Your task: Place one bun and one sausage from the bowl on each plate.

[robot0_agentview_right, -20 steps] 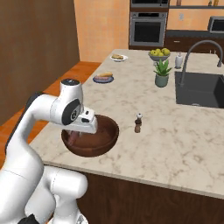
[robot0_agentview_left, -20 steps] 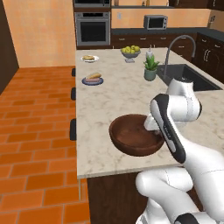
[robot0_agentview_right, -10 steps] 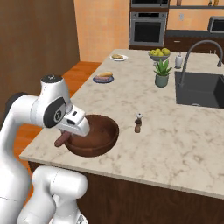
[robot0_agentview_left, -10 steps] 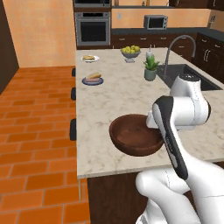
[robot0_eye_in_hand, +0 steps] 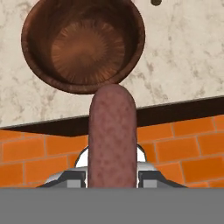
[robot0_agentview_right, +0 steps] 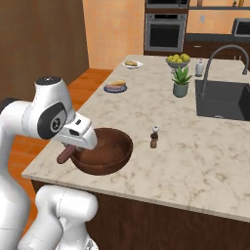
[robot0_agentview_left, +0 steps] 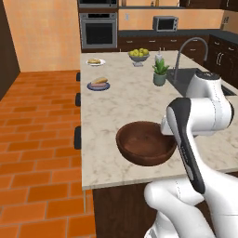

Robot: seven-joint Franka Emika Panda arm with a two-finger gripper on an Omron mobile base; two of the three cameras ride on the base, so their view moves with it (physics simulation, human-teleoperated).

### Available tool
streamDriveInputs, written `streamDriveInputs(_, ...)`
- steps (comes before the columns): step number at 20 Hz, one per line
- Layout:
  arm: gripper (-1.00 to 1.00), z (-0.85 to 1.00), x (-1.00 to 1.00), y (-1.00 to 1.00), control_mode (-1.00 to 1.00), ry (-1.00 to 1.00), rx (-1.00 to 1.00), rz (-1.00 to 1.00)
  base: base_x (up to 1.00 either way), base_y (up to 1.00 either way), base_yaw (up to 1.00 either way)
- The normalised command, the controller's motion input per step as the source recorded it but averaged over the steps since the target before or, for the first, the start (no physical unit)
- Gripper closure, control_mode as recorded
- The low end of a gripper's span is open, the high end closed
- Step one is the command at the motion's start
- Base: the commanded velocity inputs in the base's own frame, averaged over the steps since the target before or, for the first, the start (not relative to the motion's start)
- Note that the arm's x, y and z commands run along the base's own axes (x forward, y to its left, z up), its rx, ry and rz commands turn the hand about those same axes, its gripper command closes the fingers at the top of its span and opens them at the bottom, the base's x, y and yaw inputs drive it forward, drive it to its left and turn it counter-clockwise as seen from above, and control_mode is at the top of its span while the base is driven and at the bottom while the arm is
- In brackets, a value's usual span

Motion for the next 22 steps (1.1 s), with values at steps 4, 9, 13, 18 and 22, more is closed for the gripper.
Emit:
streamDriveInputs(4, 1.0, 0.0, -0.33, -0.07, -1.0, 0.0, -0.01, 0.03, 0.0, 0.0, 0.0)
streamDriveInputs(9, 1.0, 0.0, 0.0, 0.0, 1.0, 0.0, 0.0, 0.0, -0.51, 0.26, 0.0)
streamDriveInputs(13, 1.0, 0.0, 0.0, 0.0, 1.0, 0.0, 0.0, 0.0, -0.21, 1.0, 0.0)
streamDriveInputs(18, 1.0, 0.0, 0.0, 0.0, 1.0, 0.0, 0.0, 0.0, 0.06, 1.0, 0.0)
streamDriveInputs(22, 1.0, 0.0, 0.0, 0.0, 1.0, 0.0, 0.0, 0.0, 0.16, 1.0, 0.0)
